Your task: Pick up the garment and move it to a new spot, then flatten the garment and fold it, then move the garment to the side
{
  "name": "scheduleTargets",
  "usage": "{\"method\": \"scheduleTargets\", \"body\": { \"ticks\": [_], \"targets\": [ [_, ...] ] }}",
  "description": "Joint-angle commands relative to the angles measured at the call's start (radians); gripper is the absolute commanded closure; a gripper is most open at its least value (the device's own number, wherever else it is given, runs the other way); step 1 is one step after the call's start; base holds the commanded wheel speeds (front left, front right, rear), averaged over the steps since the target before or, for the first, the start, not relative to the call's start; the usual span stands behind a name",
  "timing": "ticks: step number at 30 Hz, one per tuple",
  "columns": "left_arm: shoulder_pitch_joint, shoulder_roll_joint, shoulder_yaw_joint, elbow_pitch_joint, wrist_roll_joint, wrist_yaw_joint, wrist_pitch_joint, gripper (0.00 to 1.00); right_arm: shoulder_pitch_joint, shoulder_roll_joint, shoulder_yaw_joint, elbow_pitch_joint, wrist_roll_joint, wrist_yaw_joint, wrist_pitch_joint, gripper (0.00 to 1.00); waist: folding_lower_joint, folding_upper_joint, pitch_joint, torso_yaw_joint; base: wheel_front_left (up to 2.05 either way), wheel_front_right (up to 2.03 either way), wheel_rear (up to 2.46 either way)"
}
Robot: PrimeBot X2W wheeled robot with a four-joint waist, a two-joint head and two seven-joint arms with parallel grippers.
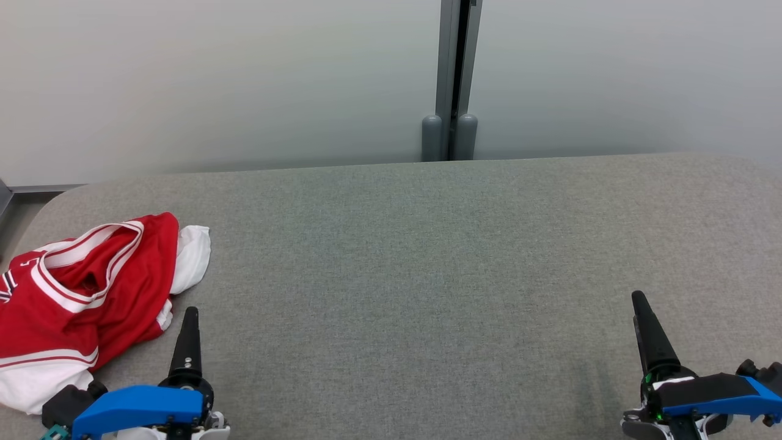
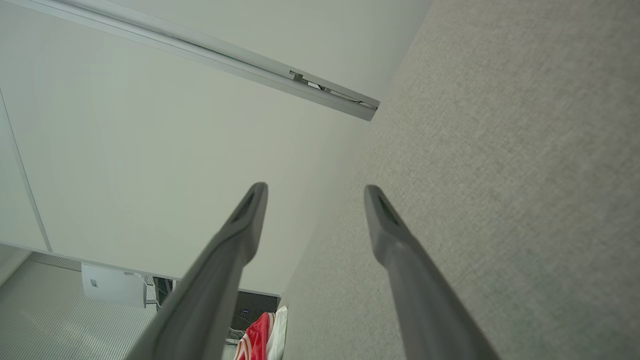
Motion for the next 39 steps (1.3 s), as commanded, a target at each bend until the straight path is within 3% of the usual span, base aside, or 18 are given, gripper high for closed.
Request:
{"method": "scheduleTargets", "body": {
  "ticks": [1,13,39],
  "targets": [
    [-0.014,0.011,-0.011,-0.017,0.042,0.007,-0.01,0.0,-0.009,-0.005,0.004,-0.02,-0.046,0.006,-0.009,0.0,0.0,0.0,0.0,0.0,0.0,0.0,0.0],
    [-0.012,0.049,-0.081,-0.022,0.297,0.036,-0.057,0.0,-0.004,-0.007,0.016,-0.03,-0.309,0.006,-0.055,0.0,0.0,0.0,0.0,0.0,0.0,0.0,0.0],
    [0.006,0.087,-0.162,-0.026,0.634,0.071,-0.141,0.0,0.001,-0.01,0.037,-0.01,-0.674,0.008,-0.122,0.0,0.0,0.0,-0.005,0.0,0.0,0.0,0.0]
  ]
}}
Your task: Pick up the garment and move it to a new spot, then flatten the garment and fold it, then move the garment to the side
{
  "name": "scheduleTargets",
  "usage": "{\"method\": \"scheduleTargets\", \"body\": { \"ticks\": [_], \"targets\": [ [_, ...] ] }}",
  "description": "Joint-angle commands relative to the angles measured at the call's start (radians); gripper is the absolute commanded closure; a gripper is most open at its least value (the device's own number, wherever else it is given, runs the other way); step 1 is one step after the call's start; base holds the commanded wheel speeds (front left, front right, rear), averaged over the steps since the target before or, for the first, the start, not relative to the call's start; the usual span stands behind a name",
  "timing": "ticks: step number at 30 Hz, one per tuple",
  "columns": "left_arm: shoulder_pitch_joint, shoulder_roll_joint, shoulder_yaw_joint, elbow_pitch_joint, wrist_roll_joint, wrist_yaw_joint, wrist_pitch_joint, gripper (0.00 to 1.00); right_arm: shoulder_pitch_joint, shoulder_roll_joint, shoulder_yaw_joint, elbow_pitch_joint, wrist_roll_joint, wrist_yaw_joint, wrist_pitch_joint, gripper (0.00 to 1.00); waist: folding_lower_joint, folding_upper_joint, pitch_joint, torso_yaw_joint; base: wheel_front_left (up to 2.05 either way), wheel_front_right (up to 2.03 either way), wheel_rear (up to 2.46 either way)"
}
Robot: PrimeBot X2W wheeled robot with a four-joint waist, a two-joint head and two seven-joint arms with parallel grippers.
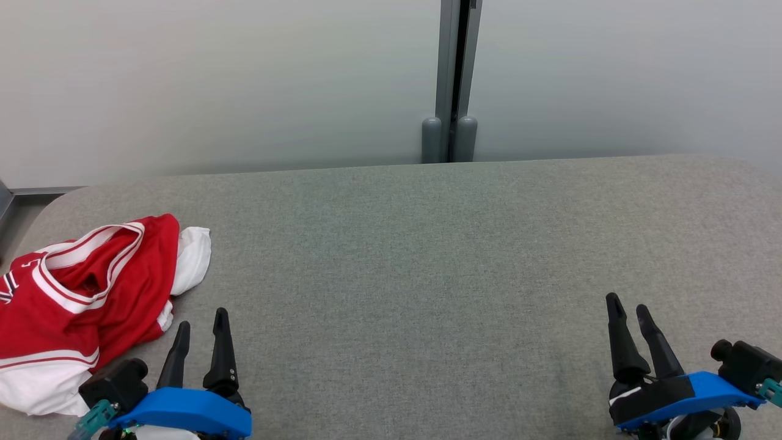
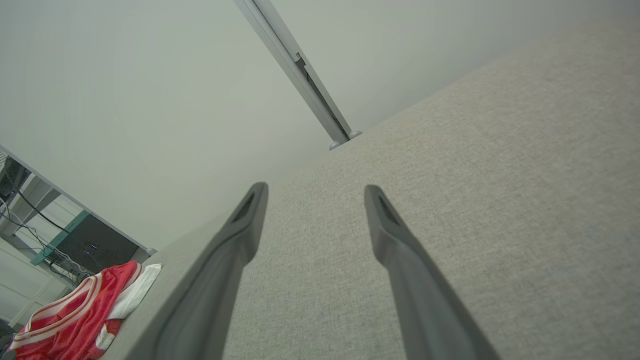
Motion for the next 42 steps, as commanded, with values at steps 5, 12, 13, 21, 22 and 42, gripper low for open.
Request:
{"method": "scheduleTargets", "body": {
  "ticks": [5,12,13,21,22,42],
  "targets": [
    [-0.003,0.017,-0.013,-0.005,0.069,0.008,-0.023,0.0,0.003,-0.008,0.002,-0.007,-0.078,0.007,-0.013,0.0,0.0,0.0,0.0,0.0,0.0,0.0,0.0],
    [-0.001,0.023,-0.026,0.009,0.133,0.012,-0.042,0.0,0.007,-0.009,-0.002,-0.003,-0.151,0.008,-0.021,0.0,0.0,0.0,-0.001,0.0,0.0,0.0,0.0],
    [0.0,0.023,-0.028,0.01,0.141,0.013,-0.044,0.0,0.008,-0.009,-0.003,-0.003,-0.161,0.008,-0.022,0.0,0.0,0.0,-0.001,0.0,0.0,0.0,0.0],
    [0.004,0.022,-0.031,0.02,0.191,0.013,-0.063,0.0,0.017,-0.01,-0.008,-0.002,-0.241,0.007,-0.035,0.0,0.0,0.0,-0.004,-0.001,0.0,0.0,0.0],
    [0.005,0.024,-0.031,0.022,0.199,0.013,-0.065,0.0,0.019,-0.01,-0.009,-0.002,-0.252,0.007,-0.036,0.0,0.0,0.0,-0.004,0.0,0.0,0.0,0.0],
    [0.019,0.024,-0.042,0.052,0.328,0.032,-0.106,0.0,0.036,-0.011,-0.015,-0.008,-0.417,0.007,-0.062,0.0,0.0,0.0,-0.013,-0.001,0.0,0.0,0.0]
  ]
}}
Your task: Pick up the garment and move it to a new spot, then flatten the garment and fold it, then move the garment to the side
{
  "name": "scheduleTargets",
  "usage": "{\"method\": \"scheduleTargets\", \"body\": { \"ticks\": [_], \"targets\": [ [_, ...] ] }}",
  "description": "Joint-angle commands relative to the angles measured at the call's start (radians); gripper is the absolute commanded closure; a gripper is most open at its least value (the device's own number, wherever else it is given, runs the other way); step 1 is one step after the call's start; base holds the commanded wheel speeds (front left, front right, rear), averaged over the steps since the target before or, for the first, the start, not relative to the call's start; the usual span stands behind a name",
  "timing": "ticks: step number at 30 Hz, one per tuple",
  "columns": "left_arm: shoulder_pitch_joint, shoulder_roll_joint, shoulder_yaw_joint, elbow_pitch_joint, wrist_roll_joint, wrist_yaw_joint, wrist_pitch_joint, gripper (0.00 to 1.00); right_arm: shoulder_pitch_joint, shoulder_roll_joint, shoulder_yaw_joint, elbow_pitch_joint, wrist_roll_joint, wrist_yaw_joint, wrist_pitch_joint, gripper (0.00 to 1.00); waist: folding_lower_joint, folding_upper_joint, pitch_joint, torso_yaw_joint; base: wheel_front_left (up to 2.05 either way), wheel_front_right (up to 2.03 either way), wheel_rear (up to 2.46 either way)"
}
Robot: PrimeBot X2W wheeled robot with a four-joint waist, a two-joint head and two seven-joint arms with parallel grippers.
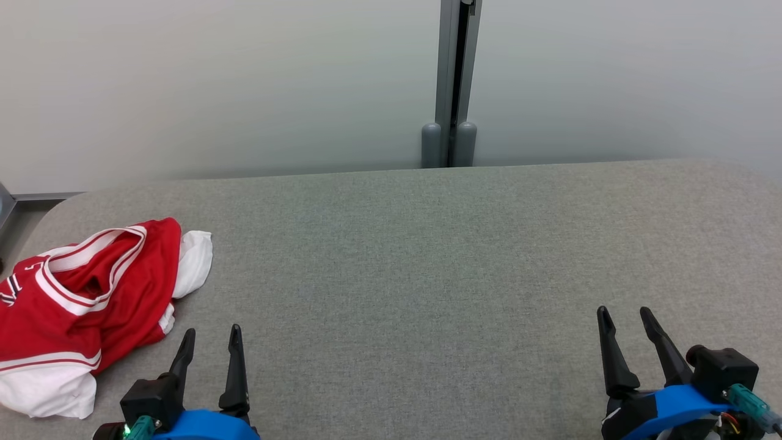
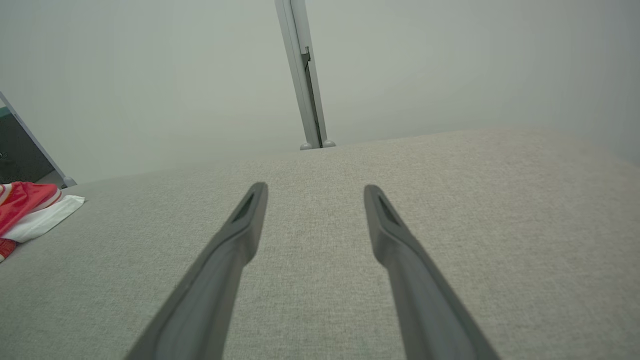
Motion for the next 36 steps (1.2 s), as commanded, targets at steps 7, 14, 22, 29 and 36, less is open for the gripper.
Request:
{"method": "scheduleTargets", "body": {
  "ticks": [7,14,22,29,36],
  "targets": [
    [0.002,0.01,-0.009,0.002,0.057,0.01,-0.021,0.0,0.015,-0.009,-0.004,0.0,-0.061,0.002,-0.017,0.0,0.0,0.0,-0.001,0.001,0.0,0.0,0.0],
    [0.004,0.015,-0.019,0.005,0.101,0.017,-0.033,0.0,0.018,-0.009,0.0,0.003,-0.111,0.002,-0.025,0.0,0.0,0.0,-0.003,0.006,0.0,0.0,0.0],
    [0.01,0.02,-0.027,0.0,0.149,0.026,-0.047,0.0,0.016,-0.009,0.009,0.006,-0.165,0.003,-0.041,0.0,0.0,0.0,-0.001,0.004,0.0,0.0,0.0],
    [0.01,0.018,-0.025,0.0,0.144,0.024,-0.048,0.0,0.011,-0.009,0.01,0.015,-0.154,0.003,-0.045,0.0,0.0,0.0,0.001,-0.002,0.0,0.0,0.0],
    [0.005,0.016,-0.026,0.006,0.141,0.02,-0.048,0.0,0.02,-0.009,0.001,0.016,-0.149,0.003,-0.049,0.0,0.0,0.0,-0.003,0.012,0.0,0.0,0.0]
  ]
}}
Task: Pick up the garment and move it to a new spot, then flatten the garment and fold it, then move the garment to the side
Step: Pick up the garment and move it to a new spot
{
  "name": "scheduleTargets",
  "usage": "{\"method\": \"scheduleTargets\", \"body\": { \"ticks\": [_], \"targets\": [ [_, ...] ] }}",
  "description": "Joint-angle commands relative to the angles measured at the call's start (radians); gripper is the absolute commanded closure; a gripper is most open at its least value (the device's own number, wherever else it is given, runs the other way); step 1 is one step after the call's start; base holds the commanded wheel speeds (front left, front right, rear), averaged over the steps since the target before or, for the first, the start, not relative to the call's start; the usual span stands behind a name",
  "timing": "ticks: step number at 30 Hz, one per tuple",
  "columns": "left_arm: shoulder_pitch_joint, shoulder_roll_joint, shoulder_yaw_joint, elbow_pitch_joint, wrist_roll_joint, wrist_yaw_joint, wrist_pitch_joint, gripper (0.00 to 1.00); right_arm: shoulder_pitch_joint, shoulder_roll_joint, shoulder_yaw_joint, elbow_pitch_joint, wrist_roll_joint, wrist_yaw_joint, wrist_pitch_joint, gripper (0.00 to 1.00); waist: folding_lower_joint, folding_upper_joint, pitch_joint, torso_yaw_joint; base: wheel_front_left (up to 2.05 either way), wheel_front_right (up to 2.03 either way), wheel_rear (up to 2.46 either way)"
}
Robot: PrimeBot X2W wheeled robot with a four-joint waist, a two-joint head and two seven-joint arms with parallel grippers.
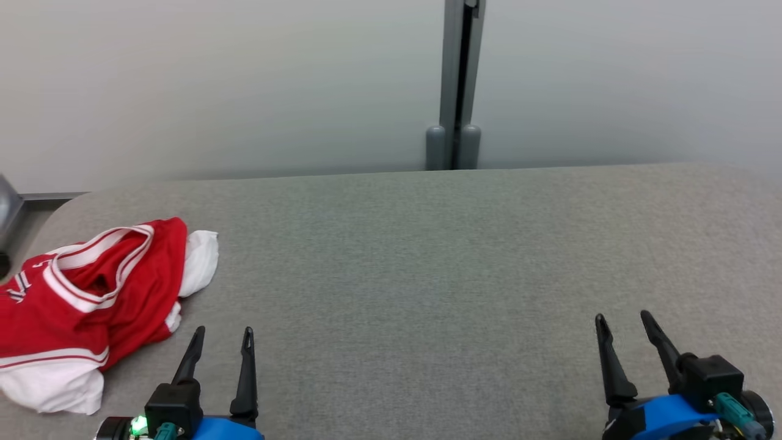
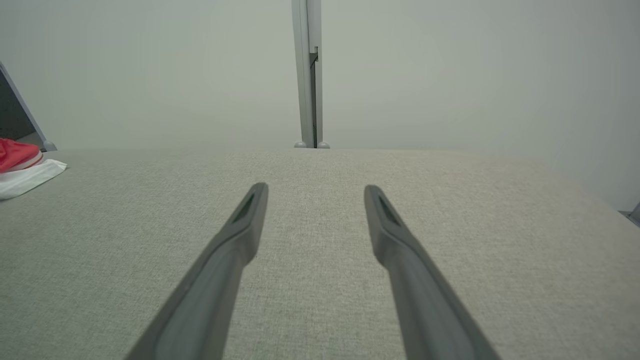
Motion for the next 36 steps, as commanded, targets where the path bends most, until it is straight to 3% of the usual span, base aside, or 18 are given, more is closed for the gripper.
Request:
{"method": "scheduleTargets", "body": {
  "ticks": [1,22,31,36],
  "targets": [
    [-0.003,0.005,-0.001,0.0,0.003,-0.001,-0.005,0.0,0.021,-0.005,-0.007,-0.002,0.004,0.002,-0.005,0.0,0.0,0.0,0.001,0.017,0.0,0.0,0.0],
    [0.02,0.052,0.026,-0.027,-0.012,0.019,-0.005,0.0,0.015,-0.005,0.02,-0.001,0.015,0.001,-0.012,0.0,0.0,0.0,0.009,0.483,0.0,0.0,0.0],
    [0.062,0.05,0.051,-0.077,-0.028,0.044,-0.005,0.0,-0.02,-0.005,0.054,0.011,0.005,0.001,-0.002,0.0,0.0,0.0,0.029,0.52,0.0,0.0,0.0],
    [0.036,0.046,0.064,-0.09,-0.047,0.034,-0.005,0.0,-0.011,-0.005,0.045,0.014,0.006,0.001,-0.005,0.0,0.0,0.0,0.032,0.518,0.0,0.0,0.0]
  ]
}}
